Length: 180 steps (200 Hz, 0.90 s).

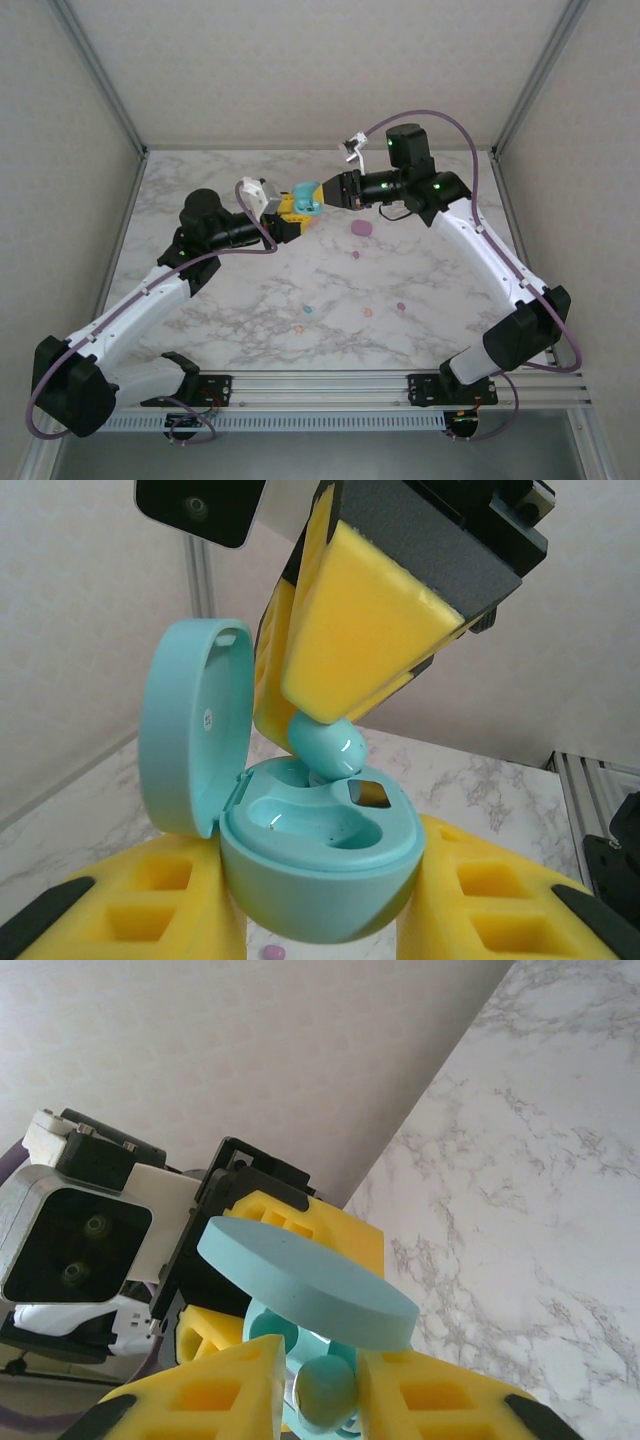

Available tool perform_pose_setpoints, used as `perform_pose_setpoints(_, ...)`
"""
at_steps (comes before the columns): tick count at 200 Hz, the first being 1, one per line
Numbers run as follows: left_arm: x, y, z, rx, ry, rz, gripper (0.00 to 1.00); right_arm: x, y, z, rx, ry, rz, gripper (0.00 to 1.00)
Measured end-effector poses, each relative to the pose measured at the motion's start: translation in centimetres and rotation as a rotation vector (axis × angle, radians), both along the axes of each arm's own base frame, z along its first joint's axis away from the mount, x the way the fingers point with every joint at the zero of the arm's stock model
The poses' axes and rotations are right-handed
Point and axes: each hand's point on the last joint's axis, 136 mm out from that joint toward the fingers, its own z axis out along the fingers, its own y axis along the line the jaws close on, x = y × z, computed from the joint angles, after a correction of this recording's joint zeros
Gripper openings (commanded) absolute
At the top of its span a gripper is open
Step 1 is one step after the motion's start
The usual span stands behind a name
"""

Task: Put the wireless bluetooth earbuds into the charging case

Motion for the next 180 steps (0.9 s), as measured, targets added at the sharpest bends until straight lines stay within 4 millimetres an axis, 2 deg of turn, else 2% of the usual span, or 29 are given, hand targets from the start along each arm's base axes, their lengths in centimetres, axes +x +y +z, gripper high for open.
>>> perform_pose_setpoints(29,0.02,0.01,0.02,-0.002,0.003,0.001,0.14,0.11,0.08,0.0,-0.01,0.006,-0.006,0.27)
perform_pose_setpoints(75,0.04,0.02,0.02,-0.003,0.005,0.003,0.14,0.1,0.13,0.29,-0.018,0.002,-0.018,0.36)
perform_pose_setpoints(180,0.14,0.05,0.01,-0.001,0.002,0.009,0.14,0.46,-0.1,0.38,-0.041,0.004,-0.064,0.39)
